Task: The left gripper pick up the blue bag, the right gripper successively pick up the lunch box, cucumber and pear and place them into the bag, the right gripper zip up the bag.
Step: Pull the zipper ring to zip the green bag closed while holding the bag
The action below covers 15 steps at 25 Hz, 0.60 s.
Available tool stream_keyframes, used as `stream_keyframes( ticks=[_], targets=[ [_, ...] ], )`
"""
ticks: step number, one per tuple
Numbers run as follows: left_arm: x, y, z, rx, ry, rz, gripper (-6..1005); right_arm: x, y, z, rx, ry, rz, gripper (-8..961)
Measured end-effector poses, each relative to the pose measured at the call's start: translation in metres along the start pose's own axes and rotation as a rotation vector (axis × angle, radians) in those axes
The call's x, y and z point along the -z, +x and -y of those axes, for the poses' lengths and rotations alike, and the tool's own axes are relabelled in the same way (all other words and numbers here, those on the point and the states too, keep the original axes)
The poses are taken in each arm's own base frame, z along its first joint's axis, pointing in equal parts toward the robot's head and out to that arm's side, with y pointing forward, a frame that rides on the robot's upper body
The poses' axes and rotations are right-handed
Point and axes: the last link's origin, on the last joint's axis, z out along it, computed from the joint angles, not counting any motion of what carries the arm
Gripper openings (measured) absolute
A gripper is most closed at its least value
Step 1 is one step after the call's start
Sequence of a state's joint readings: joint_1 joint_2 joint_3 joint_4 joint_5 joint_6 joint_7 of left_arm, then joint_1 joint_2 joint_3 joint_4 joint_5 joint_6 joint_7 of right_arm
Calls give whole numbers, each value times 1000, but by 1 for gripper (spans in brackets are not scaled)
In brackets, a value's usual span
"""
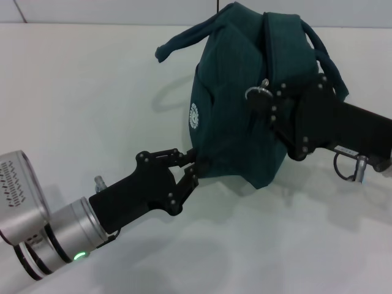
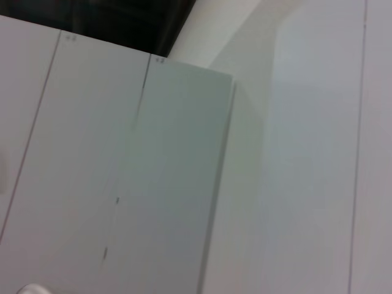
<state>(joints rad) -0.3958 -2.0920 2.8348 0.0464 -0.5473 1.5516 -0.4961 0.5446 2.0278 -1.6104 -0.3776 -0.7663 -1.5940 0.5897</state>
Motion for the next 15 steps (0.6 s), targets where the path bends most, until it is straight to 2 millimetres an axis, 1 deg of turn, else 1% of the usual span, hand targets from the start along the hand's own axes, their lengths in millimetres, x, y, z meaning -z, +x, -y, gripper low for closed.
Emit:
stream_keyframes(
  ticks=[2, 7, 11, 15],
  targets=[
    [-1, 0, 1, 0, 9, -1, 182, 0, -1, 2, -1, 14, 6, 16],
    [-4, -1, 5, -4, 22, 16, 122, 0, -2, 4, -5, 27, 13, 16],
    [-9, -3, 6, 0, 30, 30, 102, 0, -2, 5, -13, 36, 19, 16],
    [-11, -4, 7, 0, 32, 36, 83, 2, -3, 7, -67, 59, 27, 16]
  ],
)
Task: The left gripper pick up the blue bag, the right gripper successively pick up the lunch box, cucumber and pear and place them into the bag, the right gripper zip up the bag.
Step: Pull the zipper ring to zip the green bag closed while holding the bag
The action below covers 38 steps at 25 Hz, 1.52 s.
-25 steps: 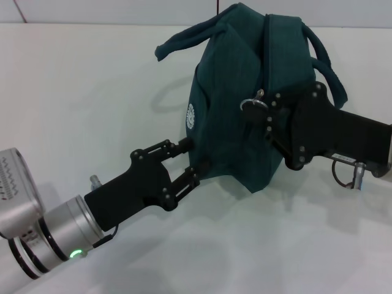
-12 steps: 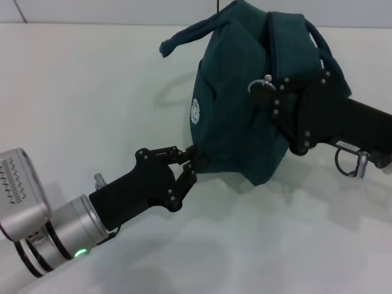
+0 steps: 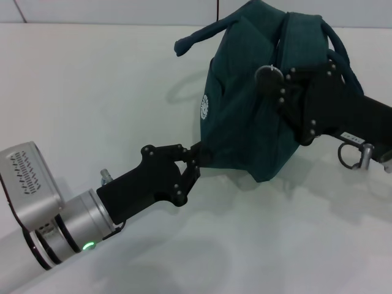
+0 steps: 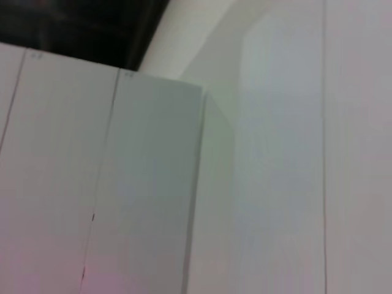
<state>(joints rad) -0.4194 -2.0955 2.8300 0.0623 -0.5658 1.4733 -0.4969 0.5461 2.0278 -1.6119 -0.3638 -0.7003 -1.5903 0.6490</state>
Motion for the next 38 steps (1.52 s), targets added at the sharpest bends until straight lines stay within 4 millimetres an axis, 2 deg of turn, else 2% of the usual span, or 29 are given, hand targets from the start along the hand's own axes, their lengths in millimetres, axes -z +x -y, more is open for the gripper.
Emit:
stream_keyframes(
  ticks=[11, 16, 29, 37, 38],
  targets=[
    [0, -2, 1, 0, 7, 11, 70, 0, -5, 26, -356, 82, -10, 25],
    [-3, 0, 4, -14, -1, 13, 70, 6, -9, 32, -433, 87, -19, 32],
    [-4, 2, 5, -13, 3, 4, 71, -2, -3, 19, -425, 19, -53, 47],
    [-6, 2, 4, -11, 5, 0, 105, 0, 3, 12, -408, -24, -108, 57],
    [-7, 3, 4, -12, 4, -1, 118, 1, 4, 12, -408, -31, -121, 155]
  ],
)
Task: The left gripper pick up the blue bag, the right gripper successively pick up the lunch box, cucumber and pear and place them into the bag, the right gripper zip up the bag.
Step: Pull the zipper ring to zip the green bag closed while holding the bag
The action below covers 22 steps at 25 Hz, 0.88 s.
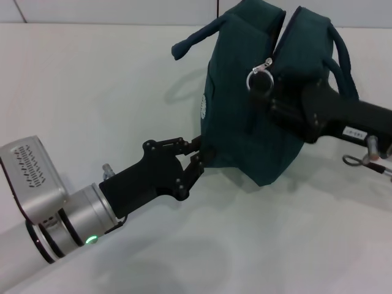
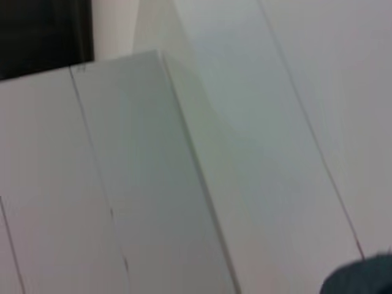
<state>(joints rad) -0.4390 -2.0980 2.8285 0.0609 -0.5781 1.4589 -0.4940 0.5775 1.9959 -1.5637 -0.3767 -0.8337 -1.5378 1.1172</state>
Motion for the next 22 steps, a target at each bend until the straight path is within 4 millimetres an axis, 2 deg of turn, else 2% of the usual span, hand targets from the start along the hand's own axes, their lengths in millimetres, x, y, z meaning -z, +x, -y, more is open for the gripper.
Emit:
stream_keyframes(
  ticks=[1, 6, 9, 15, 22],
  targets=[
    [0, 0, 0, -1, -1, -1, 132, 2, 1, 0, -1, -3, -15, 253],
    [-2, 1, 1, -3, -3, -4, 158, 16, -4, -1, -15, 11, 30, 477],
    [-5, 3, 2, -8, -8, -5, 156, 20, -11, 2, -53, 16, 49, 481],
    [-10, 4, 0, -3, -15, -9, 154, 30, -25, 12, -147, -12, -100, 479],
    [-12, 5, 0, -4, -22, -14, 151, 26, -29, 11, -130, -66, -226, 455]
  ],
)
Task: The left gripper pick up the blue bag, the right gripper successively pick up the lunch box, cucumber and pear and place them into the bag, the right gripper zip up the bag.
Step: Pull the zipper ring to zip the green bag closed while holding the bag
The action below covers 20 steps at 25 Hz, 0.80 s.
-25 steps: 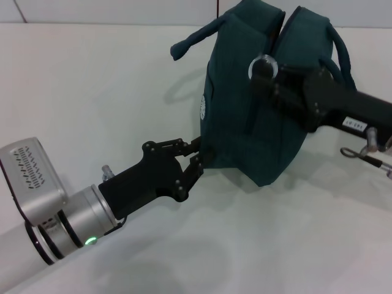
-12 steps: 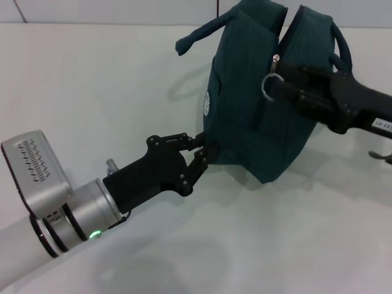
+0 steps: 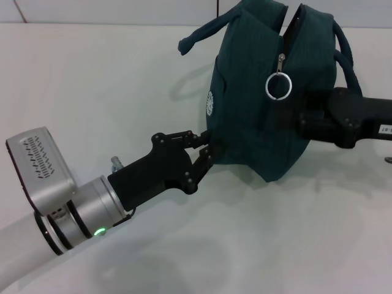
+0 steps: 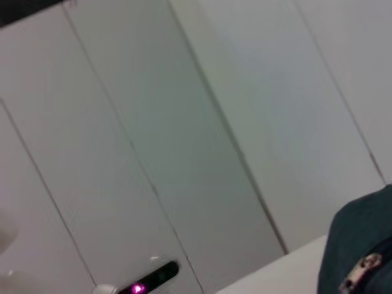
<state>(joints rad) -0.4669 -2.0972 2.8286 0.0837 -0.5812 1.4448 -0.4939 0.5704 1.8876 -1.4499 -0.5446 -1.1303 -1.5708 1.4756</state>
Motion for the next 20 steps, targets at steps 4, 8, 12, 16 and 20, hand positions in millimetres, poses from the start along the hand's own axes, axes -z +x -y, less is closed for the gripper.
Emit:
stream_keyframes(
  ticks=[4, 8, 12, 16, 20],
  targets=[
    [-2, 1, -2, 5, -6, -7, 149, -7, 0, -3, 25, -15, -22, 439],
    [-3, 1, -3, 8, -10, -8, 148, -12, -1, -3, 34, -22, -21, 422],
    [-2, 0, -5, 13, -9, -9, 146, -9, -4, -2, 14, 1, 10, 410],
    [-3, 0, -6, 18, -10, -13, 144, -2, -1, 0, -25, 32, 18, 405],
    [-2, 0, -5, 16, -10, -12, 143, 3, 1, 1, -35, 48, 18, 406]
  ],
)
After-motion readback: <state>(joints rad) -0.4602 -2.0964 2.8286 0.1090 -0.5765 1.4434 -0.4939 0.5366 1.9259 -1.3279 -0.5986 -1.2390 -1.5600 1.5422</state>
